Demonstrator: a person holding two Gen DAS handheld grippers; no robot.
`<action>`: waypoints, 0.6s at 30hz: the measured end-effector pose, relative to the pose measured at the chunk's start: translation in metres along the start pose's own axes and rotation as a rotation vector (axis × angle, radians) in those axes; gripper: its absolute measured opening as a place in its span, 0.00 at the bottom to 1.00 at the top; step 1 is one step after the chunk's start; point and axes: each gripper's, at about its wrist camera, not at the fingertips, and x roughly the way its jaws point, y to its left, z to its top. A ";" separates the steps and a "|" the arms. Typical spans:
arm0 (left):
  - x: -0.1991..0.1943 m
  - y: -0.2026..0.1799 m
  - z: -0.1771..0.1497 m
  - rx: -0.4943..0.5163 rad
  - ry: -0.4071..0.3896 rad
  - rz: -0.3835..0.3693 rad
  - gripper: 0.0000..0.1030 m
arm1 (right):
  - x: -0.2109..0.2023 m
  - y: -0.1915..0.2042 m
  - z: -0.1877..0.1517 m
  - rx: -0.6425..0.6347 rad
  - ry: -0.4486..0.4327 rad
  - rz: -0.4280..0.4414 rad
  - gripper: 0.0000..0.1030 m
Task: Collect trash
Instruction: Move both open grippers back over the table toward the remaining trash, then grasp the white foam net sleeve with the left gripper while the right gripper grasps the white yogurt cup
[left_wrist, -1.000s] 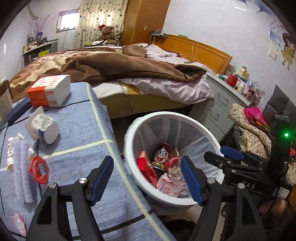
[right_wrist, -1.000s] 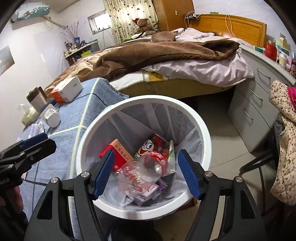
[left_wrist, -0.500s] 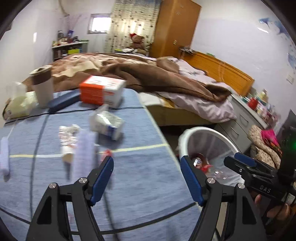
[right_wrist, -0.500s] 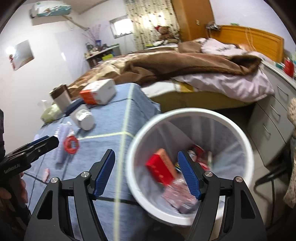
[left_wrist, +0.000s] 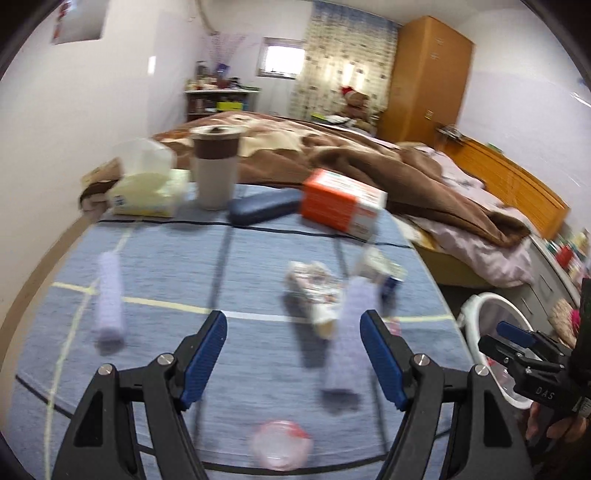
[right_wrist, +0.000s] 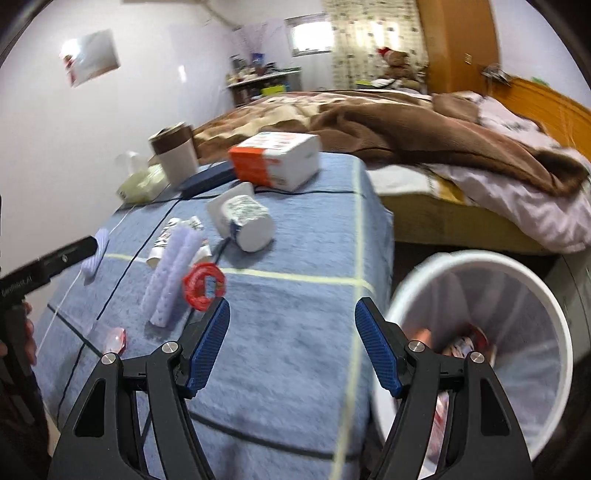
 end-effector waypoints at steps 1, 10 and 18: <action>0.001 0.010 0.001 -0.018 0.006 0.014 0.74 | 0.003 0.003 0.003 -0.014 0.003 -0.002 0.70; 0.014 0.091 0.004 -0.102 0.035 0.167 0.74 | 0.043 0.019 0.034 -0.080 0.025 0.001 0.70; 0.038 0.147 -0.002 -0.187 0.084 0.250 0.74 | 0.073 0.034 0.050 -0.127 0.049 0.017 0.70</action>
